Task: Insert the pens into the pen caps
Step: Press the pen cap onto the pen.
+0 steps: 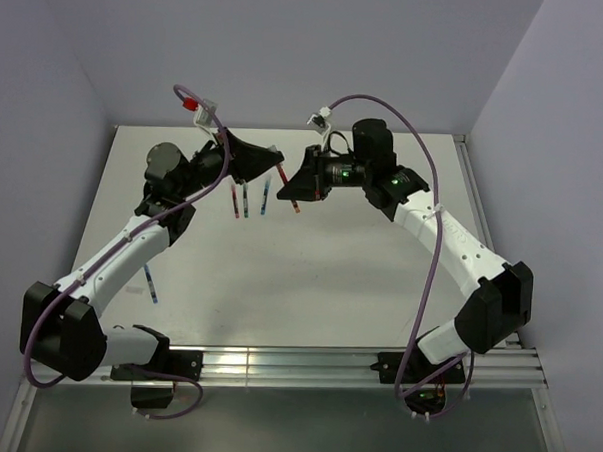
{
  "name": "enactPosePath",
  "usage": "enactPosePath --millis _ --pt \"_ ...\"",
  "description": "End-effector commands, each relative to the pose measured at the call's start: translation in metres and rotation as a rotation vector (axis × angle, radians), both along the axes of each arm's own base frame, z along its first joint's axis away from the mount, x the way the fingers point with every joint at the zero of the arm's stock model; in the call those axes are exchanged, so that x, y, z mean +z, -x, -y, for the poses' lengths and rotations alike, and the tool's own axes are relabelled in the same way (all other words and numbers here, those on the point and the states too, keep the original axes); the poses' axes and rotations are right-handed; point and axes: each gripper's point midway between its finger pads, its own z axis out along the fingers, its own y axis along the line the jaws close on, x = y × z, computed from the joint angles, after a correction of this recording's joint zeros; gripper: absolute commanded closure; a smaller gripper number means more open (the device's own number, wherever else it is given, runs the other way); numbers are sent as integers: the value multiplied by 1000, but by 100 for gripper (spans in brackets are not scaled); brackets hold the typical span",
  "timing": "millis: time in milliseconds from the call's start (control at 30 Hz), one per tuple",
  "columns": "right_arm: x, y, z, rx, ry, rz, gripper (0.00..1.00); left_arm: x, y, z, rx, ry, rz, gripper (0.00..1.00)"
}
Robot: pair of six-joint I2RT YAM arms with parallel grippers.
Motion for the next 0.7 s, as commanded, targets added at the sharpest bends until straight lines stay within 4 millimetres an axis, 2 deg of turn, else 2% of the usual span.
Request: enactPosePath --millis 0,100,233,367,400,567,633,667 --pt "119 -80 53 -326 -290 327 100 -34 108 12 -542 -111 -50 100" --pt "120 -79 55 -290 -319 325 100 -38 115 11 -588 -103 -59 100" --pt "118 -84 57 -318 -291 327 100 -38 109 13 -569 -86 -86 100" --pt "116 -92 62 -392 -231 344 100 -35 94 18 -486 -80 -126 100" --pt "109 -93 62 -402 -193 348 100 -35 91 19 -468 -81 -139 100" --pt "107 -90 49 -448 -92 401 100 -27 71 23 -322 -92 -178 100" --pt "104 -92 49 -495 -49 397 100 -17 62 27 -258 -95 -150 100" --pt "104 -89 43 -497 -37 402 100 -22 59 27 -232 -113 -186 100"
